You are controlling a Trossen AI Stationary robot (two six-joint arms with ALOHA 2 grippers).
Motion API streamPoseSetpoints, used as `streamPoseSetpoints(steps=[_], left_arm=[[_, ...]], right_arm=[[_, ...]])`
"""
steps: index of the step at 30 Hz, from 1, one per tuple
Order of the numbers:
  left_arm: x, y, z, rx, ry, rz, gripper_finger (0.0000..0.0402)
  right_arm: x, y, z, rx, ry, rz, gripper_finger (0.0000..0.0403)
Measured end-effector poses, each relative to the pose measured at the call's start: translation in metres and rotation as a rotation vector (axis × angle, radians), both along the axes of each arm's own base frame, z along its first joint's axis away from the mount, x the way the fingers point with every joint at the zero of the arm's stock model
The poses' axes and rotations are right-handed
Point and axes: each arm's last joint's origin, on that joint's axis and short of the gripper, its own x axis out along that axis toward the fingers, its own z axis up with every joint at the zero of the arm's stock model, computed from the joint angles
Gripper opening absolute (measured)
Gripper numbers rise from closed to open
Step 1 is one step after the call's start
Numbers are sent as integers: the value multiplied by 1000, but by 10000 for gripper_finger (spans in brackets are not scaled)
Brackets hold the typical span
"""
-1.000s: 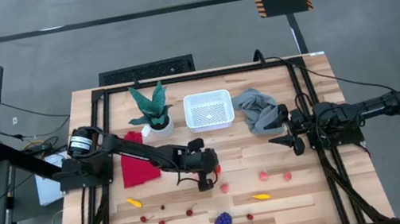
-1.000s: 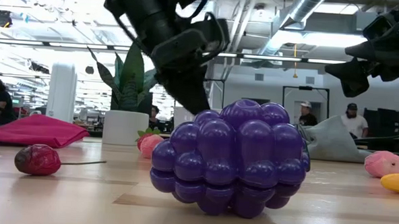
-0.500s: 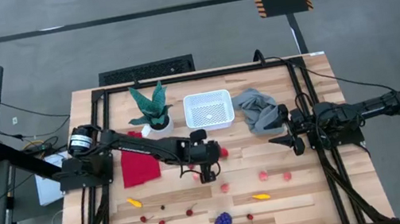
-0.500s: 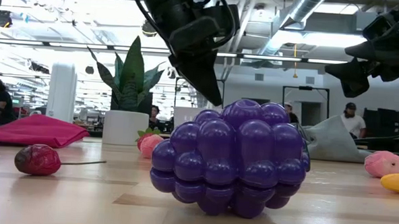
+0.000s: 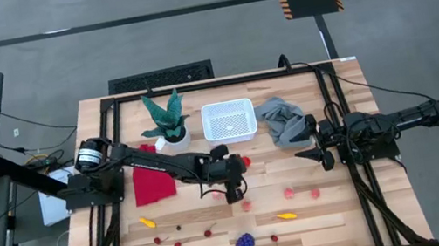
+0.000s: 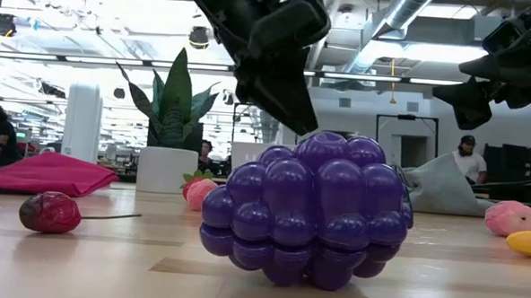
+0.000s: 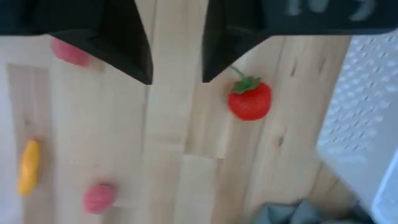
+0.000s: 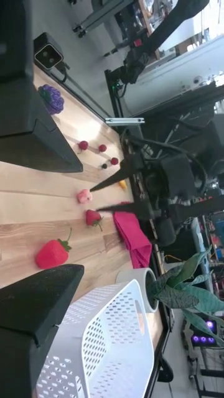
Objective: Pick and placing Produce into tupperware
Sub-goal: Put the red strawberry into the white bin
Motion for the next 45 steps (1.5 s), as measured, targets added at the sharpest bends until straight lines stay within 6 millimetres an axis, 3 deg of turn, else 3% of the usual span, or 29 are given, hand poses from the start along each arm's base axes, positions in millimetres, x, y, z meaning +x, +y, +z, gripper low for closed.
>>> streamPoseSetpoints(steps=[9,17,23,36,40,45], left_arm=[[2,18,-15,-61,27,188,206],[10,28,-51,-135,98,287,213],[12,27,-62,-126,113,292,213],[15,29,-58,-115,86,294,213],[15,29,-58,-114,86,294,200],[15,28,-58,-111,88,282,135]], right_arm=[[0,0,0,1,0,0,276],[0,0,0,2,2,1,276],[0,0,0,2,3,1,276],[0,0,0,2,5,1,276],[0,0,0,1,5,1,276],[0,0,0,1,5,1,276]])
